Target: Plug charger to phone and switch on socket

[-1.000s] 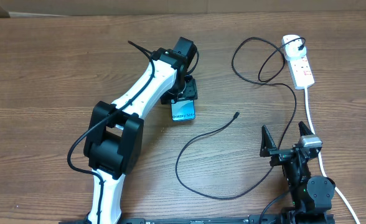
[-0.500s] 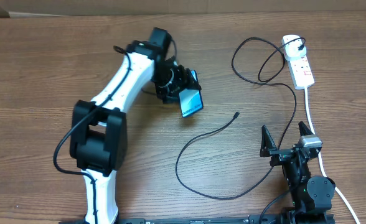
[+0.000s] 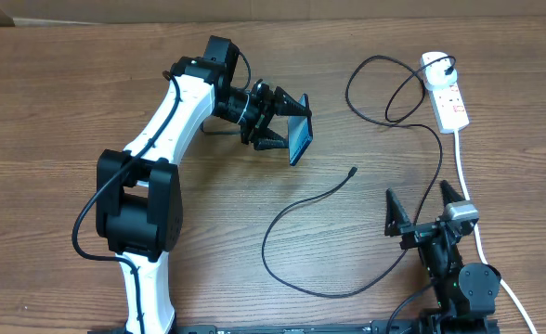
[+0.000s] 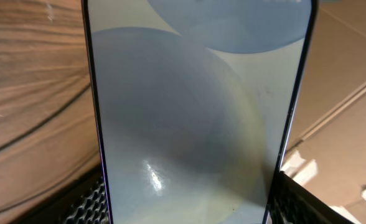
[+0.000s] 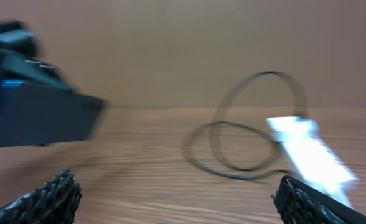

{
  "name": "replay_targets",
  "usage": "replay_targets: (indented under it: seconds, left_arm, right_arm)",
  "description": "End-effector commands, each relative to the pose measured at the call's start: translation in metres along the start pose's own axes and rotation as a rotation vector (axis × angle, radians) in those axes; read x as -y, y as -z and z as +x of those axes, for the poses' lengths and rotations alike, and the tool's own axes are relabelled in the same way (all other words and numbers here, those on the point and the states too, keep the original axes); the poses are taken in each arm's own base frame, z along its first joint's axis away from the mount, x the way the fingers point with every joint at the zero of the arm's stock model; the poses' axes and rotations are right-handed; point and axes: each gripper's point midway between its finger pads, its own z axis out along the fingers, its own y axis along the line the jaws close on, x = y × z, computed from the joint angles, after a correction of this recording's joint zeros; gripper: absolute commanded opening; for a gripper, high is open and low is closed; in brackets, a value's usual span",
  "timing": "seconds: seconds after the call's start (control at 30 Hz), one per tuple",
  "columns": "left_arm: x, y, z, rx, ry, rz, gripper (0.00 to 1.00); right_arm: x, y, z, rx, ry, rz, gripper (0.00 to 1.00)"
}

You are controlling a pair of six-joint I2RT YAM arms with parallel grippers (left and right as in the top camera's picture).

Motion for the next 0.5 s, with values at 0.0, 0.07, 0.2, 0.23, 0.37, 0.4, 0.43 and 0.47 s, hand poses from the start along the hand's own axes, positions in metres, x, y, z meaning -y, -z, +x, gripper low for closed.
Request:
replay_targets:
  seconds: [0.0, 0.07, 0.2, 0.23, 0.37, 0.4, 0.43, 0.47]
  left_arm:
    - [0.034, 0.01, 0.03, -0.072, -0.035, 0.103, 0.63]
    - [0.036, 0.011, 0.032, -0.084, -0.037, 0.115, 0.63]
    - [0.038, 0.011, 0.034, -0.093, -0.039, 0.123, 0.63]
    - [0.038, 0.01, 0.034, -0.094, -0.04, 0.122, 0.63]
    - [0.038, 0.01, 0.033, -0.092, -0.045, 0.124, 0.63]
    - [0.039, 0.01, 0.033, -0.09, -0.051, 0.125, 0.62]
    - [0.04, 0.01, 0.032, -0.087, -0.062, 0.128, 0.63]
    - [0.041, 0.01, 0.031, -0.085, -0.071, 0.13, 0.63]
  right_arm:
    - [-0.07, 0.015, 0.009, -0.097, -0.254, -0.411, 1.0]
    - [-0.101, 0.033, 0.012, -0.189, -0.379, -0.607, 1.0]
    - [-0.109, 0.039, -0.016, -0.146, -0.523, -0.667, 1.0]
    - [-0.11, 0.041, -0.03, -0.102, -0.535, -0.685, 1.0]
    - [-0.124, 0.068, -0.092, 0.141, -0.422, -0.808, 1.0]
    - [-0.124, 0.073, -0.107, 0.189, -0.403, -0.808, 1.0]
    - [-0.124, 0.075, -0.121, 0.217, -0.407, -0.793, 1.0]
    - [-0.123, 0.077, -0.133, 0.227, -0.417, -0.775, 1.0]
